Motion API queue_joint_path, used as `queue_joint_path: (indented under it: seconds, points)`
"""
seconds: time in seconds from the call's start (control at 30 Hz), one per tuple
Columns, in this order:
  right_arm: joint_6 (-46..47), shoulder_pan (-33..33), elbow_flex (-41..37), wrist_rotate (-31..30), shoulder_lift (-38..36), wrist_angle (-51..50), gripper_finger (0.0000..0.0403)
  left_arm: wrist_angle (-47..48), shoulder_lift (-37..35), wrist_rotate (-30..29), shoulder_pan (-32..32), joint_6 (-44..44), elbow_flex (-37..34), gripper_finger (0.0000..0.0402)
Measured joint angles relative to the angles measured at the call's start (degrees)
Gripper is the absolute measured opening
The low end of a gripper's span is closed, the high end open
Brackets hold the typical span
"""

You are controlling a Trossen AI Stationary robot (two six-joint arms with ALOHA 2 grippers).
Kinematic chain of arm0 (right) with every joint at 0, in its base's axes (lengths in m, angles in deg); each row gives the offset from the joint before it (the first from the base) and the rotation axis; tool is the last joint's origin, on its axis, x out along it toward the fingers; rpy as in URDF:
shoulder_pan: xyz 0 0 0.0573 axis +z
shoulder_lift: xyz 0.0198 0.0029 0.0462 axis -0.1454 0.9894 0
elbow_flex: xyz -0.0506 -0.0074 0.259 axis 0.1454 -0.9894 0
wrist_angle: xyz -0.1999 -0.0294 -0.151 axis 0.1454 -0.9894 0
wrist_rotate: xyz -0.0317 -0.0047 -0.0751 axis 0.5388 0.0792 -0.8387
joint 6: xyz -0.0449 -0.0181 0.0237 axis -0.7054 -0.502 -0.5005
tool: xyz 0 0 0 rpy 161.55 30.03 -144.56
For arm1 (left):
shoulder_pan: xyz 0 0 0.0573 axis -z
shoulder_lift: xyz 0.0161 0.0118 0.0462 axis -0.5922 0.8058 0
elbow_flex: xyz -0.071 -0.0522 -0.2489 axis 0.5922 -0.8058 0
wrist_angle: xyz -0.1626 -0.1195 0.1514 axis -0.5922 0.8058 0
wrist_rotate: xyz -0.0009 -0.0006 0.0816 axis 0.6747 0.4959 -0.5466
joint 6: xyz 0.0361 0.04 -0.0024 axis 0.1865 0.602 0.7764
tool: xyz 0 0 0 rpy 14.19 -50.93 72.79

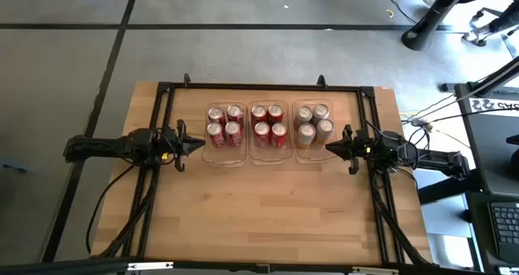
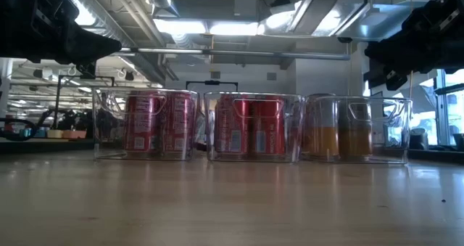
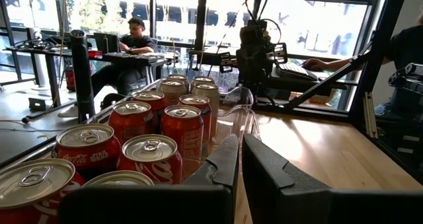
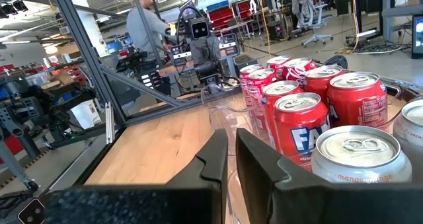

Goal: Sort soda cans
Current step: Return to Home Position

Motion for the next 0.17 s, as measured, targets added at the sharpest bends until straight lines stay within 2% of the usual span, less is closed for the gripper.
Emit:
queue_joint_path:
  seconds: [0.17]
  points:
    - [-0.01,0.0,0.0,0.0,-0.01,0.0,0.0033,0.0,0.0,0.01,0.0,-0.01,0.0,0.0013]
